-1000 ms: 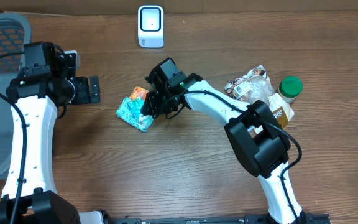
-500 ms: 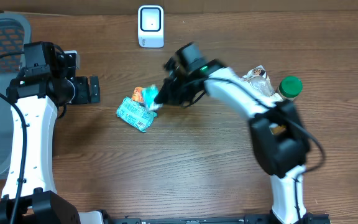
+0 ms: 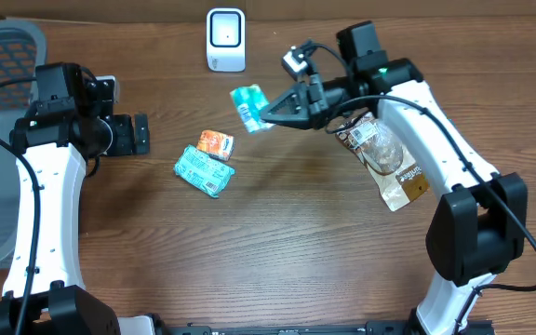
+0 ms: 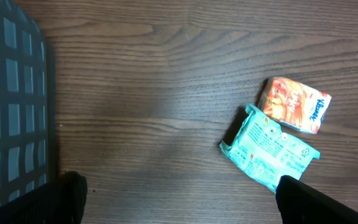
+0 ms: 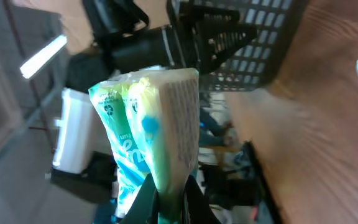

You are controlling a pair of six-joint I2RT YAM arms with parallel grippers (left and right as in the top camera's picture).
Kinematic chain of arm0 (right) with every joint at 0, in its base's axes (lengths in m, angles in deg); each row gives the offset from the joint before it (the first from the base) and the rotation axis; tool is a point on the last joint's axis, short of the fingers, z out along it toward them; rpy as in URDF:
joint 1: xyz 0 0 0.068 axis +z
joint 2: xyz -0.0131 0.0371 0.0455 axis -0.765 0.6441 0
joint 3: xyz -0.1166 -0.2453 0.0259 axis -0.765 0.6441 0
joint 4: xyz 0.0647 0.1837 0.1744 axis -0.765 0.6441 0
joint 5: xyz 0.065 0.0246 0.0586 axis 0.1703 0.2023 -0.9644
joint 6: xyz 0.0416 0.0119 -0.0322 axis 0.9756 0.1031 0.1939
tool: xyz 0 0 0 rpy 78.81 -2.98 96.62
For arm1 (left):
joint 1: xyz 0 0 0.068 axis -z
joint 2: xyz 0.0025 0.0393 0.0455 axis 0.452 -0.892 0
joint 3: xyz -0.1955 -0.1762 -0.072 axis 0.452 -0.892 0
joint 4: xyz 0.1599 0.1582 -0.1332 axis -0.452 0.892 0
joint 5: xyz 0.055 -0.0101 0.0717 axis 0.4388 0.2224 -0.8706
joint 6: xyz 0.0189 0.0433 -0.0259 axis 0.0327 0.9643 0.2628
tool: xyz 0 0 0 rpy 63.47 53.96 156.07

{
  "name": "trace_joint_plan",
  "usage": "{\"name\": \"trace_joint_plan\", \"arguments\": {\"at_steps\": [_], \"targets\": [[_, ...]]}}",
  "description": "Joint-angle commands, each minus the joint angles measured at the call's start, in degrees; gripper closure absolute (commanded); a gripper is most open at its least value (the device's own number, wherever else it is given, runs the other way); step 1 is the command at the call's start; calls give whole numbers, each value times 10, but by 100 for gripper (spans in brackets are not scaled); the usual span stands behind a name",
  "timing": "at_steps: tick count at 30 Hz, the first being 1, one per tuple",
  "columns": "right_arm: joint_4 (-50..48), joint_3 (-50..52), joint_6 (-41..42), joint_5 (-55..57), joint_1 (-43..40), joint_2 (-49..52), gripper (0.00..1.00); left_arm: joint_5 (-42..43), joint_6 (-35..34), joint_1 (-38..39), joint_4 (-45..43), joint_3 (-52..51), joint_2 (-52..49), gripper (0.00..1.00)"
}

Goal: Scan the item barcode
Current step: 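Lift the teal tissue pack and carry it right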

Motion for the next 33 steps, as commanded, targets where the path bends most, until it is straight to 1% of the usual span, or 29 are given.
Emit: {"name": "trace_joint_plan", "arguments": {"at_steps": [1, 5, 10, 19, 21, 24, 28, 33], "targets": [[28, -4, -46, -51, -35, -1, 96, 9, 15, 1, -1, 4, 0, 0], [83, -4, -87, -51, -59, -1, 96, 9, 15, 1, -1, 4, 0, 1], [136, -4, -141, -51, -63, -1, 96, 9, 15, 1, -1, 4, 0, 1], [135, -4, -141, -48, -64, -1, 96, 9, 15, 1, -1, 4, 0, 0], [136, -4, -141, -31, -64, -1, 96, 9, 15, 1, -1, 4, 0, 0], [136, -4, -141, 36, -64, -1, 96, 9, 15, 1, -1, 4, 0, 0], [136, -4, -138, 172, -60, -1, 96, 9, 15, 1, -1, 4, 0, 1], [136, -5, -98, 305, -53, -1, 96, 9, 15, 1, -1, 4, 0, 0]]}}
